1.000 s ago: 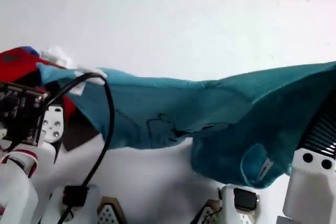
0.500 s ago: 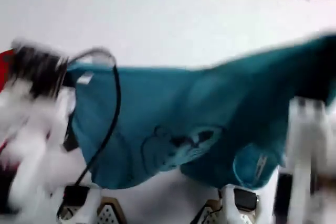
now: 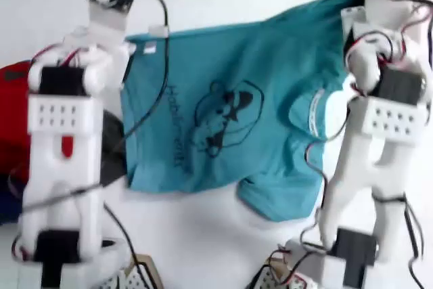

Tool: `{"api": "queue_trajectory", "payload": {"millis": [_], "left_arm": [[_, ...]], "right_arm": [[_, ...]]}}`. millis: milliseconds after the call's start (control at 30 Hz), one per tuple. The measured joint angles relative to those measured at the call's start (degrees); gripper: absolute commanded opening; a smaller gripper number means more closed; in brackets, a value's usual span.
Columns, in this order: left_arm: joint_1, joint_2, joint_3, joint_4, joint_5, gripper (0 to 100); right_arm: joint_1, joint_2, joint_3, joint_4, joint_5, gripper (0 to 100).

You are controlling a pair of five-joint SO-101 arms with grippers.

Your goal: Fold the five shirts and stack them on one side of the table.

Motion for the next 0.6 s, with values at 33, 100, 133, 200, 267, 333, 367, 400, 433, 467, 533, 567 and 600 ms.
{"api": "queue_trajectory", "payload": {"millis": [33, 100, 133, 200, 267, 333, 367, 400, 433, 467, 533, 567, 600], "left_arm": [[0.09, 2.99, -2.81, 0.18, 0.0, 2], [0.09, 9.05, -9.41, 1.85, 0.0, 2], [0.09, 12.13, -12.75, 3.08, 0.0, 2], [0.09, 18.29, -19.43, 5.89, 0.0, 2], [0.09, 24.09, -26.02, 8.44, 0.0, 2], [0.09, 29.27, -33.41, 10.55, 0.0, 2], [0.09, 31.56, -37.36, 11.6, 0.0, 2], [0.09, 33.76, -41.58, 12.57, 0.0, 2], [0.09, 35.78, -45.8, 13.63, 0.0, 2], [0.09, 37.8, -49.67, 14.59, -0.44, 2], [0.09, 41.93, -55.65, 17.23, -2.02, 2], [0.09, 44.04, -57.76, 18.81, -2.37, 2], [0.09, 46.15, -59.16, 20.57, -2.46, 2]], "right_arm": [[0.0, 1.85, -1.23, -0.35, 0.0, 1.9], [-0.09, 5.27, -4.22, -0.26, 0.0, 1.9], [-0.26, 6.68, -5.27, 0.35, 0.0, 1.9], [-0.35, 9.05, -7.47, 2.73, 0.0, 1.9], [-0.53, 11.16, -8.97, 5.36, 0.0, 1.9], [-0.53, 13.01, -10.81, 5.89, 0.0, 1.9], [-0.53, 13.89, -12.31, 5.89, 0.0, 1.9], [-0.53, 14.77, -13.89, 5.89, 0.0, 1.9], [-0.53, 15.56, -15.47, 5.98, 0.0, 1.9], [-0.53, 16.35, -16.97, 5.98, 0.0, 1.9], [-0.7, 18.02, -18.9, 6.51, 0.0, 1.9], [-0.79, 18.81, -19.34, 7.47, 0.0, 1.9], [-1.05, 19.43, -19.43, 8.62, 0.0, 1.9]]}}
